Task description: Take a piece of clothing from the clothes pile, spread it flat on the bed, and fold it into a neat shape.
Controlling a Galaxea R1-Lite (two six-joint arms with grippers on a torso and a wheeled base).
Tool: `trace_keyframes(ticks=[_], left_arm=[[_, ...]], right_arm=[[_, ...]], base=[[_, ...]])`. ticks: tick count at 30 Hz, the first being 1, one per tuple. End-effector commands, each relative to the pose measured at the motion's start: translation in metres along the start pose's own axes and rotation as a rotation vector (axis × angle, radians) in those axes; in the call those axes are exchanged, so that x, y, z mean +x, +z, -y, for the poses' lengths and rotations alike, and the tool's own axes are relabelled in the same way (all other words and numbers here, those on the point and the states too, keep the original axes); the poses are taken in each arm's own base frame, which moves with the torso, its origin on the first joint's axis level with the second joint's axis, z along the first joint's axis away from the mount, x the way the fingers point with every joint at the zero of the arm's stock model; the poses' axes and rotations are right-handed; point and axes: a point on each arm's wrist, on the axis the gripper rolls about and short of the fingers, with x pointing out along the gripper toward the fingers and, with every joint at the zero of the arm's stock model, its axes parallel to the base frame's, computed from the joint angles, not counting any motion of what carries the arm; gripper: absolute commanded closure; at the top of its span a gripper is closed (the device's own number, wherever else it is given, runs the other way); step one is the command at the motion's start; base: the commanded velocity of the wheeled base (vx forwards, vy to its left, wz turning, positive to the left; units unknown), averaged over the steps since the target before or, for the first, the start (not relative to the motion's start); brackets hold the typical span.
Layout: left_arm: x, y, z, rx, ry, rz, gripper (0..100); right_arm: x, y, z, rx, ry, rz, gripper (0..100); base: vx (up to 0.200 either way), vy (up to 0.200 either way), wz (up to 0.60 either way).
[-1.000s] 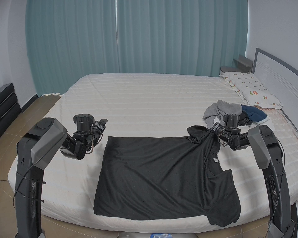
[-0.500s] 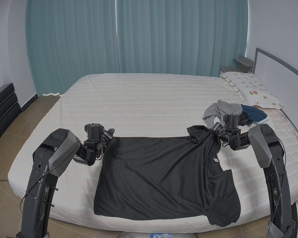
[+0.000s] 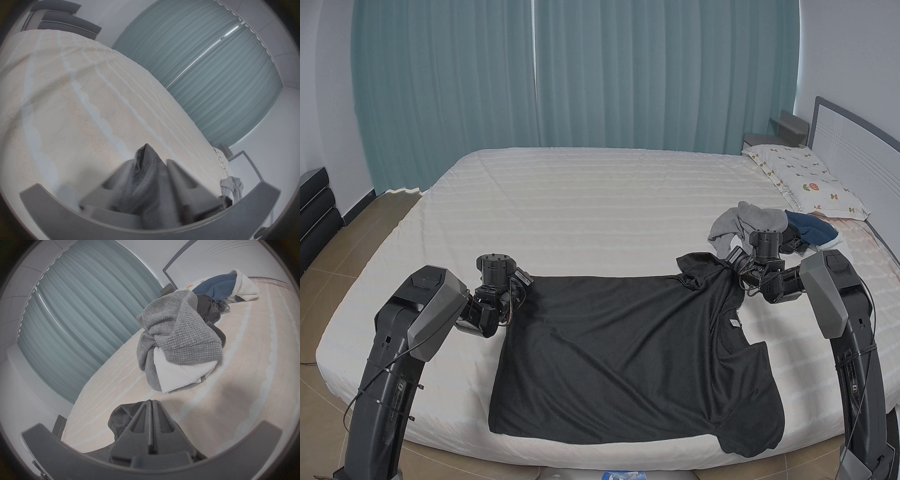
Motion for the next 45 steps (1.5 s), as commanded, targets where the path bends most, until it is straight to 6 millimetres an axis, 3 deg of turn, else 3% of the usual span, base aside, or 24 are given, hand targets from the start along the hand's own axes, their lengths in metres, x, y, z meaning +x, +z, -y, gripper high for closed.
trace_keyframes(ticks=[1,10,18,21,35,36,42,45], left_arm=[[0.002,-0.006,-0.004,0.037,0.014,0.001,100],[0.011,0.01,0.003,0.018,0.036,0.173,100],[0.012,0.034,-0.006,-0.03,0.06,0.268,100],[0.013,0.041,-0.009,-0.036,0.07,0.29,100],[0.016,0.028,-0.014,-0.023,0.076,0.251,100],[0.015,0.028,-0.014,-0.023,0.076,0.249,100],[0.014,0.028,-0.013,-0.022,0.076,0.245,100],[0.011,0.026,-0.015,-0.019,0.089,0.232,100]], right_arm=[[0.001,-0.001,0.001,0.001,0.002,0.002,100],[0.001,0.005,-0.005,0.053,0.055,0.062,100],[0.005,0.006,-0.014,0.058,0.14,0.14,100],[0.012,-0.003,-0.01,0.057,0.144,0.149,100],[0.019,-0.028,-0.005,0.002,0.149,0.125,100],[0.019,-0.029,-0.006,0.0,0.148,0.126,0],[0.017,-0.024,-0.009,0.001,0.143,0.129,0],[0.01,-0.011,-0.011,0.005,0.133,0.134,0]], base=[[0.0,0.0,0.0],[0.0,0.0,0.0],[0.0,0.0,0.0],[0.0,0.0,0.0],[0.0,0.0,0.0],[0.0,0.0,0.0],[0.0,0.0,0.0],[0.0,0.0,0.0]])
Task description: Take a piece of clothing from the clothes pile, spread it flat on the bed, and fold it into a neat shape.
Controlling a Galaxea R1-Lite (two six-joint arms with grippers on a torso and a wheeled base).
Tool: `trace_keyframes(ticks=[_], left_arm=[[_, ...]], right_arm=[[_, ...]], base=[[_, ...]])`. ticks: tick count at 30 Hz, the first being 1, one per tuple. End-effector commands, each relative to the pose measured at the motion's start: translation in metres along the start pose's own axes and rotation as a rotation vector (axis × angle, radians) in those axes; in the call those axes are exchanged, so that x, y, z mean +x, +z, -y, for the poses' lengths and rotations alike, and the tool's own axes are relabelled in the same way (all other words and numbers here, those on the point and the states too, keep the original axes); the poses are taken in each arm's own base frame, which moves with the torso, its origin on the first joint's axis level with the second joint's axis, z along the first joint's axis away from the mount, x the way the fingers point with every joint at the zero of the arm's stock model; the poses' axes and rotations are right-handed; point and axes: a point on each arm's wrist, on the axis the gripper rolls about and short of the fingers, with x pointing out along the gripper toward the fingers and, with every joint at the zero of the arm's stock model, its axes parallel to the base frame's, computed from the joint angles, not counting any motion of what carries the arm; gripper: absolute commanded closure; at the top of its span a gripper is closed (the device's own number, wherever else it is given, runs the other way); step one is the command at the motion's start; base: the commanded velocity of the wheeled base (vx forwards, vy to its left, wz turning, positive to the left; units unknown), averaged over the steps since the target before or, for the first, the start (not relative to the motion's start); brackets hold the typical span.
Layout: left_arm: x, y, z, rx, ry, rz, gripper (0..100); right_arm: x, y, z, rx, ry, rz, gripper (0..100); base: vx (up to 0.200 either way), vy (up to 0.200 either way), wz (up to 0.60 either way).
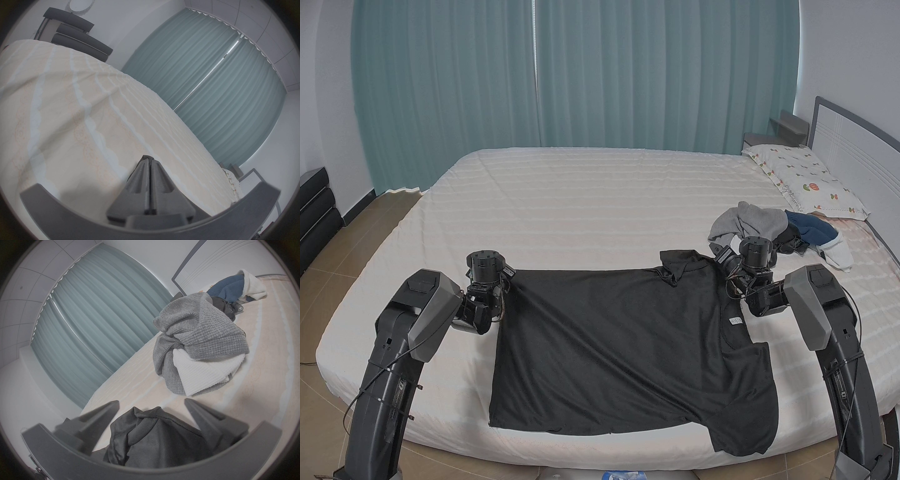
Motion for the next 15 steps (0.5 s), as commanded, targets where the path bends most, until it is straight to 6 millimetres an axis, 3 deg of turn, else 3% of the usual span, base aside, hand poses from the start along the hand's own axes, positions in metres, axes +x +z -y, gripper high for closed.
trace_keyframes(ticks=[1,6,11,12,13,15], left_arm=[[-0.003,0.001,0.0,0.003,0.008,-0.009,0],[-0.008,0.014,0.01,-0.015,-0.013,0.01,0],[-0.031,0.041,0.024,-0.053,-0.013,0.003,0],[-0.031,0.041,0.024,-0.053,-0.013,0.003,0],[-0.047,0.059,0.036,-0.063,-0.042,-0.011,0],[-0.063,0.073,0.046,-0.065,-0.068,-0.036,0]], right_arm=[[-0.004,0.014,-0.005,0.003,-0.002,0.011,0],[-0.019,0.028,-0.007,0.009,-0.027,-0.005,0],[-0.058,0.045,-0.011,0.028,-0.068,-0.092,0],[-0.058,0.045,-0.011,0.028,-0.068,-0.092,0],[-0.079,0.05,-0.013,0.041,-0.073,-0.128,0],[-0.099,0.053,-0.014,0.061,-0.087,-0.152,0]], base=[[0.0,0.0,0.0],[0.0,0.0,0.0],[0.0,0.0,0.0],[0.0,0.0,0.0],[0.0,0.0,0.0],[0.0,0.0,0.0]])
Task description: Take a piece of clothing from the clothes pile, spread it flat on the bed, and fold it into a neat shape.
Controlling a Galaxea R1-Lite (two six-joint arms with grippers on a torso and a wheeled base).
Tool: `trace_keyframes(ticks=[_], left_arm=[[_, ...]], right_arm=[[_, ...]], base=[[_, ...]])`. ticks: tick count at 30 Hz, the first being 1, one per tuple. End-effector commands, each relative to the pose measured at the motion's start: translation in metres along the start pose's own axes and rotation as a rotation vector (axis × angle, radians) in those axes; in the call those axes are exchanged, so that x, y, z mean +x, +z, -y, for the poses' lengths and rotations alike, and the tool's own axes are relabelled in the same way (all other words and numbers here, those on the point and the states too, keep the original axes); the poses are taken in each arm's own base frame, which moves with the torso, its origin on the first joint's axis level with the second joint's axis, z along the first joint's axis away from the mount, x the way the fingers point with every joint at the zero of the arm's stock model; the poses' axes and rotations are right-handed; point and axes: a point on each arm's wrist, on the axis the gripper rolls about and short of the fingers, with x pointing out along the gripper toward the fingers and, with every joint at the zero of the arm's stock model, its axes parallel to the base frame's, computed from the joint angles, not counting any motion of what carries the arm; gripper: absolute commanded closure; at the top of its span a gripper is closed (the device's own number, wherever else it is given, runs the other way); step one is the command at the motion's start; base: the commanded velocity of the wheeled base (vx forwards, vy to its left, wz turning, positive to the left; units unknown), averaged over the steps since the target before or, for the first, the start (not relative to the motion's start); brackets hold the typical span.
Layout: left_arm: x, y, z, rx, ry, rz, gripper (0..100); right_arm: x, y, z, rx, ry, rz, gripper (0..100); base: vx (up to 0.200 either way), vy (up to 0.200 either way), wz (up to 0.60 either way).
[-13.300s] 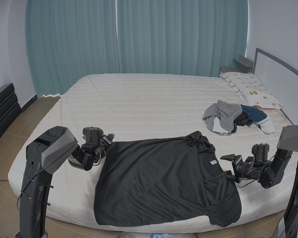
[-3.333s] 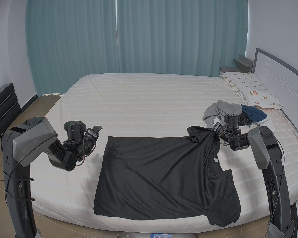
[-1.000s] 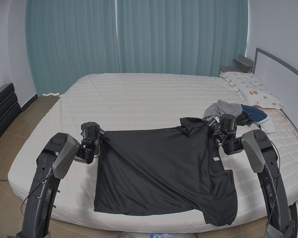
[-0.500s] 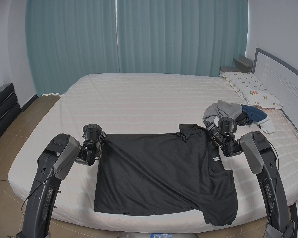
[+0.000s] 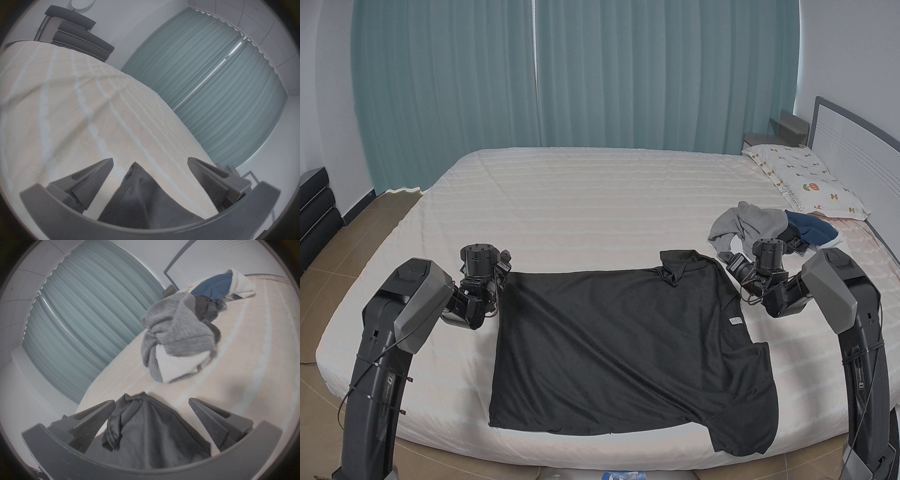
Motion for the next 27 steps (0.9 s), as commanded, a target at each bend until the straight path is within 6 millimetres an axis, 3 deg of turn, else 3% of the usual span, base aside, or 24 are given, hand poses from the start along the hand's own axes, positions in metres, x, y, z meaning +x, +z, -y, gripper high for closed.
trace_keyframes(ticks=[1,2,4,7,8,12,19,27], left_arm=[[-0.06,0.059,0.043,-0.034,-0.08,-0.036,0],[-0.06,0.059,0.043,-0.034,-0.08,-0.036,0],[-0.094,0.067,0.045,-0.024,-0.088,-0.097,0],[-0.119,0.066,0.04,-0.014,-0.075,-0.162,0],[-0.135,0.059,0.034,-0.009,-0.055,-0.211,0],[-0.167,0.051,0.016,-0.051,-0.024,-0.257,0],[-0.219,0.037,-0.013,-0.049,-0.006,-0.351,0],[-0.243,0.01,-0.025,-0.064,0.046,-0.458,0]], right_arm=[[-0.077,0.031,-0.015,0.051,-0.003,-0.059,0],[-0.077,0.031,-0.015,0.051,-0.003,-0.059,0],[-0.112,0.026,-0.011,0.083,-0.023,-0.108,0],[-0.137,0.02,-0.003,0.087,-0.051,-0.151,0],[-0.154,0.016,0.0,0.088,-0.061,-0.171,0],[-0.183,0.004,0.013,0.099,-0.082,-0.197,0],[-0.206,-0.021,0.041,0.224,-0.07,-0.195,0],[-0.211,-0.029,0.054,0.275,0.012,-0.2,0]], base=[[0.0,0.0,0.0],[0.0,0.0,0.0],[0.0,0.0,0.0],[0.0,0.0,0.0],[0.0,0.0,0.0],[0.0,0.0,0.0],[0.0,0.0,0.0],[-0.175,0.0,0.0]])
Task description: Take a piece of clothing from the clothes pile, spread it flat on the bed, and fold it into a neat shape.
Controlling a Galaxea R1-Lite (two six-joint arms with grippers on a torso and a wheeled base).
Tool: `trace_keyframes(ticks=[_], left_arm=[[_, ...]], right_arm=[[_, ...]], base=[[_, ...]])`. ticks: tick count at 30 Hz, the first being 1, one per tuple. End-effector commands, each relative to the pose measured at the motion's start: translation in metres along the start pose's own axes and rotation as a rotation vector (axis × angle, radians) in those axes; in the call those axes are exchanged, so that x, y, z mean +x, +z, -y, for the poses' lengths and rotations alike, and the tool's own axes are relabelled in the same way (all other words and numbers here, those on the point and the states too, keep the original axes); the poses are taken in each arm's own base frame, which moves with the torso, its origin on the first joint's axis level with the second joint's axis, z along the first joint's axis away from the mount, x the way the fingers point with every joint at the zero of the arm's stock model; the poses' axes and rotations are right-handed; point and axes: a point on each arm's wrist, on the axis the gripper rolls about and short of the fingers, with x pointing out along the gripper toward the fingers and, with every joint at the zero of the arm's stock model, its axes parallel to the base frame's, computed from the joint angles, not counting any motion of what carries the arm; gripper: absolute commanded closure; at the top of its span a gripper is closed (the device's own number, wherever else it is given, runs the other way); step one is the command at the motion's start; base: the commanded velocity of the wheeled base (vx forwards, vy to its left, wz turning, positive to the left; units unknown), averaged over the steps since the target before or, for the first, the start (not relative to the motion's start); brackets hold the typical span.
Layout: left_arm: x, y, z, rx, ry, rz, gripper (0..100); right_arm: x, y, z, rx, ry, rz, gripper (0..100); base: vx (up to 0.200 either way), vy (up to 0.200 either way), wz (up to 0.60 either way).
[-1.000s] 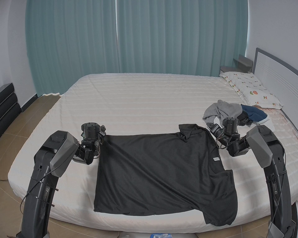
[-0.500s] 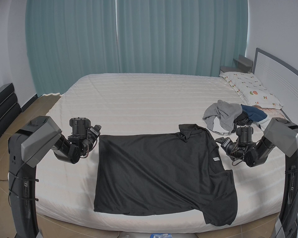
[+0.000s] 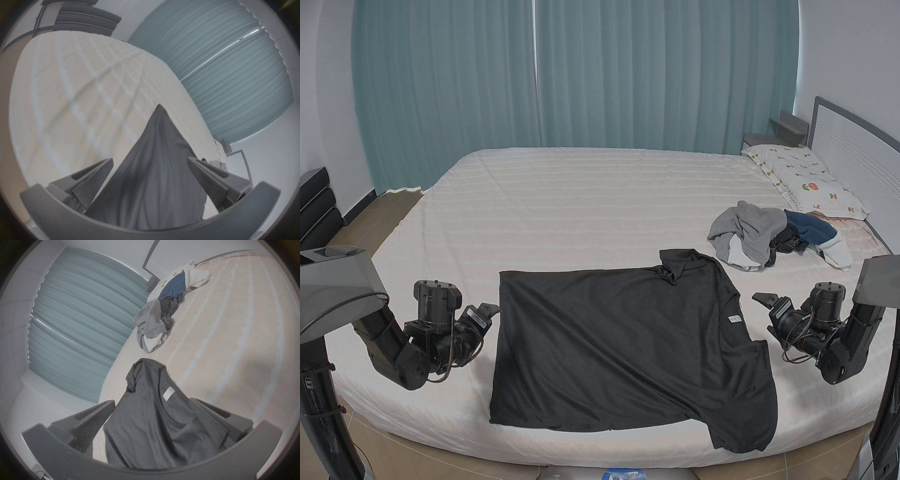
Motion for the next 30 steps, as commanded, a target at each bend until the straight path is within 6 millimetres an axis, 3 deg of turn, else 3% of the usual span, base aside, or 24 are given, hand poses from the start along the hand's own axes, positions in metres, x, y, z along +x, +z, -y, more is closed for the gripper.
trace_keyframes(ticks=[1,5,17,21,30], left_arm=[[-0.03,-0.025,-0.003,-0.023,-0.022,-0.082,0],[-0.031,-0.033,-0.011,-0.014,0.002,-0.112,0],[-0.03,-0.053,-0.043,0.075,0.077,-0.153,0],[-0.017,-0.066,-0.051,0.144,0.107,-0.117,0],[-0.01,-0.073,-0.046,0.16,0.078,-0.106,0]], right_arm=[[-0.016,-0.008,0.025,0.083,-0.032,-0.074,0],[-0.019,-0.002,0.028,0.129,-0.014,-0.095,0],[-0.018,-0.004,0.03,0.137,-0.017,-0.106,0],[-0.02,-0.007,0.031,0.135,-0.023,-0.116,0],[-0.02,-0.009,0.032,0.133,-0.022,-0.117,0]], base=[[-0.2,0.0,0.0],[-0.2,0.0,0.0],[0.0,0.0,0.0],[0.0,0.0,0.0],[0.0,0.0,0.0]])
